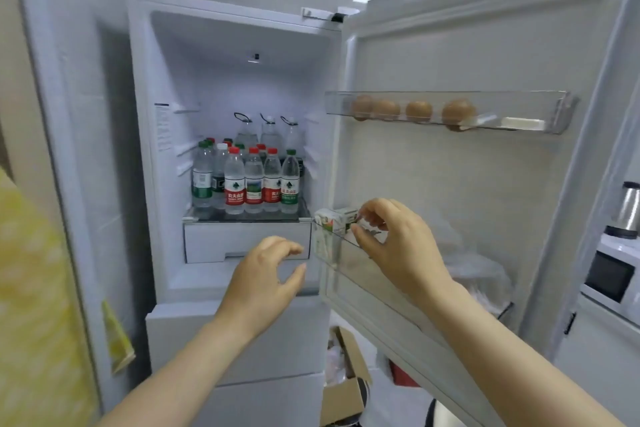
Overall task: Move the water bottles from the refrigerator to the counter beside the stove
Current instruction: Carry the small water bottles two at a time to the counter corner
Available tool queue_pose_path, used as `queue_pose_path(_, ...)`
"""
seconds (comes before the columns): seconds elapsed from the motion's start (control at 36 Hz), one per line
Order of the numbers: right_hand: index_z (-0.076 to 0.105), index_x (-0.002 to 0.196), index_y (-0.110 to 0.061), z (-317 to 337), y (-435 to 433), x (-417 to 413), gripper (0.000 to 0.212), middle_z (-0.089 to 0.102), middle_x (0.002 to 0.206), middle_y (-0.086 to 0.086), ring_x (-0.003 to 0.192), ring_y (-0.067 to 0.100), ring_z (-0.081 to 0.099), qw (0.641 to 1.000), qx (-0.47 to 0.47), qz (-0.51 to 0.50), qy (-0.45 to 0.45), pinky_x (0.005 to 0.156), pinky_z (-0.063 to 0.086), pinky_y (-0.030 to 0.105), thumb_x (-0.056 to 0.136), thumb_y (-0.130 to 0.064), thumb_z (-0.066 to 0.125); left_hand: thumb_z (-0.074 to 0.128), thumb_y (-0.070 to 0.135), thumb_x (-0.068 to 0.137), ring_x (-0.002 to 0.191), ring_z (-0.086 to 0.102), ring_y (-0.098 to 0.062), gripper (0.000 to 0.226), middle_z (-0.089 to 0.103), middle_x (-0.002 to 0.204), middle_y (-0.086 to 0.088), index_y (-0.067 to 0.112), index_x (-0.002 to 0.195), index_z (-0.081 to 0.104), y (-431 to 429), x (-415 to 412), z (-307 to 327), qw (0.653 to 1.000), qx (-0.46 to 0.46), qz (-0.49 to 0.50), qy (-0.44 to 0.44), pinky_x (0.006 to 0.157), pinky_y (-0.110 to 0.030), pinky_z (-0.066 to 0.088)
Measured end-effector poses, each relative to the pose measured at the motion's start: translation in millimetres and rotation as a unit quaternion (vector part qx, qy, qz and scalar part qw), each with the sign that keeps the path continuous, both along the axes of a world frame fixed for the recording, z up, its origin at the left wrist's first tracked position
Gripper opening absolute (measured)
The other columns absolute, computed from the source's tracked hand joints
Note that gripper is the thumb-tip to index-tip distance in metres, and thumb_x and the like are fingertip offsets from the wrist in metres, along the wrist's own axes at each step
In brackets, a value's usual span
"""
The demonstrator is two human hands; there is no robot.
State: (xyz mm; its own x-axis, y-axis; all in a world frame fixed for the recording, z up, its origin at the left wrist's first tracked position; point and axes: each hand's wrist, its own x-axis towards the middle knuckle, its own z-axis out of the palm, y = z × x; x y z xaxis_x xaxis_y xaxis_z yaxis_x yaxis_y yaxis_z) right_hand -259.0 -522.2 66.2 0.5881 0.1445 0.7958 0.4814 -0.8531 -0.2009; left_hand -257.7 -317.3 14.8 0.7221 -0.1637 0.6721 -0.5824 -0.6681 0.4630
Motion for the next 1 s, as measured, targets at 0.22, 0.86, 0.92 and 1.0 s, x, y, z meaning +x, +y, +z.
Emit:
queue_pose_path(0.22,0.061,0.1,-0.015,-22.8,107.3,43.6,0.018,0.06,0.088,-0.006,0.081,0.013,0.054,0.998,0.022,0.007,0.051,0.072,0.045,0.027,0.086,-0.026,0.066,0.062,0.02,0.089,0.101,0.054,-0.007,0.023,0.057,0.106,0.01,0.016,0.111,0.065,104.2,28.8,-3.9,0.999,-0.005,0.027,0.027,0.092,-0.018,0.041)
queue_pose_path(0.86,0.06,0.104,-0.016,-62.4,176.5,244.0,0.019,0.053,0.09,-0.011,0.083,0.008,0.05,0.993,0.035,0.027,0.108,0.074,0.044,0.024,0.09,-0.028,0.062,0.058,0.024,0.091,0.099,0.044,0.002,0.029,0.055,0.115,0.012,0.02,0.119,0.06,172.2,219.2,-21.6,0.996,0.028,0.067,0.045,0.085,-0.007,0.028)
queue_pose_path(0.92,0.061,0.102,-0.014,-63.9,176.0,264.5,0.019,0.053,0.088,-0.01,0.082,0.009,0.05,0.993,0.035,0.026,0.106,0.072,0.044,0.024,0.089,-0.027,0.063,0.059,0.024,0.09,0.101,0.046,0.0,0.029,0.056,0.115,0.011,0.02,0.119,0.06,173.6,238.0,-21.2,0.996,0.029,0.072,0.044,0.086,-0.009,0.03)
queue_pose_path(1.0,0.06,0.099,-0.015,-67.7,176.0,291.5,0.017,0.052,0.086,-0.01,0.078,0.008,0.047,0.994,0.023,0.024,0.106,0.067,0.036,0.02,0.088,-0.027,0.064,0.06,0.022,0.089,0.104,0.05,-0.003,0.028,0.056,0.113,0.011,0.019,0.118,0.062,176.8,263.6,-22.5,0.996,0.024,0.079,0.045,0.087,-0.011,0.032)
